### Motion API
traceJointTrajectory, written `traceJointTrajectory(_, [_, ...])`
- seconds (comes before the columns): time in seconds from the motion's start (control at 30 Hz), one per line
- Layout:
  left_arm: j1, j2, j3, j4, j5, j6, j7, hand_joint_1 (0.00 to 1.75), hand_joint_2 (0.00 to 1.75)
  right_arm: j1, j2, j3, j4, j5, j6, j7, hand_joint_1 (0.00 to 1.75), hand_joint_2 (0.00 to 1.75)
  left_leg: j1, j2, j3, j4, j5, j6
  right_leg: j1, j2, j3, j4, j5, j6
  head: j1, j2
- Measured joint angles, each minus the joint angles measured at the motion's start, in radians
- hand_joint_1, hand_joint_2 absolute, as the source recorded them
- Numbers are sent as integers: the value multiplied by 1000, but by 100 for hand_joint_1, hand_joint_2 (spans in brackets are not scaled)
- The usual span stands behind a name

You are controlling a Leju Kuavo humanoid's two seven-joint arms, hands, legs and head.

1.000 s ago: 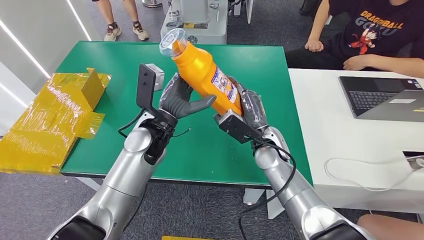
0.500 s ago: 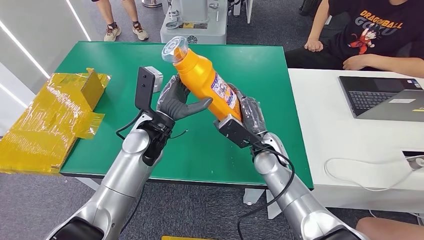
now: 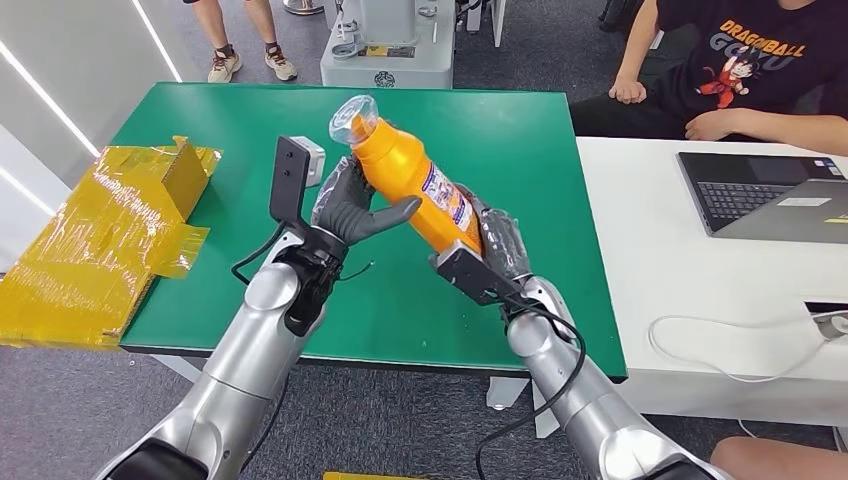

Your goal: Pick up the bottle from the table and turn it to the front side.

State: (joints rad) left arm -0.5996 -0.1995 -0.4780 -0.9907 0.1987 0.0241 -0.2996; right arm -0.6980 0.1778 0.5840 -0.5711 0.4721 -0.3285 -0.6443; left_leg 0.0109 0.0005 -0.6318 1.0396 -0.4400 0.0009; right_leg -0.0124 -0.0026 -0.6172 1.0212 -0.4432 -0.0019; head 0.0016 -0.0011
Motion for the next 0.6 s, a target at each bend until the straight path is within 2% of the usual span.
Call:
traceJointTrajectory(0.07, [2, -1, 0, 0, -1, 3, 0, 175, 175, -3, 3, 0, 7, 2, 0, 1, 175, 175, 0, 0, 0, 0, 0, 0, 0, 0, 0, 0, 0, 0, 0, 0])
traceJointTrajectory(0.6, [4, -2, 10, 0, -7, 8, 4, 175, 175, -27, 9, 3, 29, 28, -9, 20, 175, 175, 0, 0, 0, 0, 0, 0, 0, 0, 0, 0, 0, 0, 0, 0])
